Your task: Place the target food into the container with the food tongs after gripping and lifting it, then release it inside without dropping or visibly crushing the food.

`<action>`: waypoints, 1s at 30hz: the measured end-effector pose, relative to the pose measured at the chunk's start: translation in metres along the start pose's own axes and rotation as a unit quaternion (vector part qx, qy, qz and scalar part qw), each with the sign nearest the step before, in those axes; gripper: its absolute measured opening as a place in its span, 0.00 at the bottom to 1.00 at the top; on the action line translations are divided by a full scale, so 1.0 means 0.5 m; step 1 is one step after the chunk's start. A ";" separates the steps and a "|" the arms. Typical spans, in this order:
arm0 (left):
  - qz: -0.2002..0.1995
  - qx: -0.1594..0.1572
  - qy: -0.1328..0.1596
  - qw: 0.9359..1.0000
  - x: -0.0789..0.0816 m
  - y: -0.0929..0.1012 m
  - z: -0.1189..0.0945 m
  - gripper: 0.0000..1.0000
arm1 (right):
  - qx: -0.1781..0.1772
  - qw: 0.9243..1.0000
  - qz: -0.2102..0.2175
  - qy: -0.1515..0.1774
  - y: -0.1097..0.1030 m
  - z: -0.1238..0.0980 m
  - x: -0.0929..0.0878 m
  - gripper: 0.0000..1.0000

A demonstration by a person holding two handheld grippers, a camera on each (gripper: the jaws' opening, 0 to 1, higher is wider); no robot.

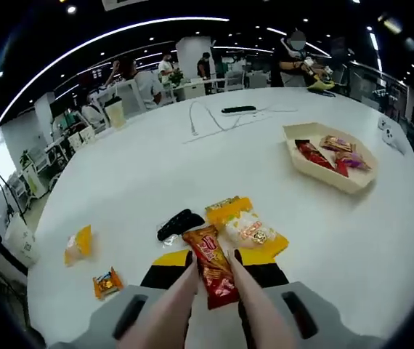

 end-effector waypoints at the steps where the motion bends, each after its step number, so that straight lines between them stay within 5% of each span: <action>1: 0.000 -0.005 -0.001 1.000 0.001 0.001 0.000 0.19 | -0.002 1.000 0.000 -0.001 -0.001 0.001 0.001 0.51; 10: -0.002 -0.028 0.010 1.000 -0.001 0.000 -0.005 0.18 | -0.023 1.000 0.011 0.002 -0.013 0.005 0.006 0.51; 12: -0.043 -0.046 0.011 0.998 0.002 0.014 -0.007 0.18 | -0.024 1.000 0.014 0.000 -0.017 0.006 0.003 0.51; 21: -0.032 -0.082 0.023 0.996 0.008 0.069 -0.027 0.18 | -0.028 1.000 0.008 -0.009 -0.026 0.009 -0.003 0.51; 30: -0.026 -0.097 0.055 0.993 0.059 0.075 -0.044 0.18 | -0.033 0.999 0.017 -0.006 -0.022 0.009 -0.002 0.51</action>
Point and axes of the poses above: the point that each gripper's makers call its tool centre point, and the gripper's own axes: z roughly forward along the fingers, y roughly to its right, x roughly out of its top, the point moved 3 cm from there along -z, roughly backward along the fingers, and after that the axes turned 15 degrees about y, right-handed, at the moved point
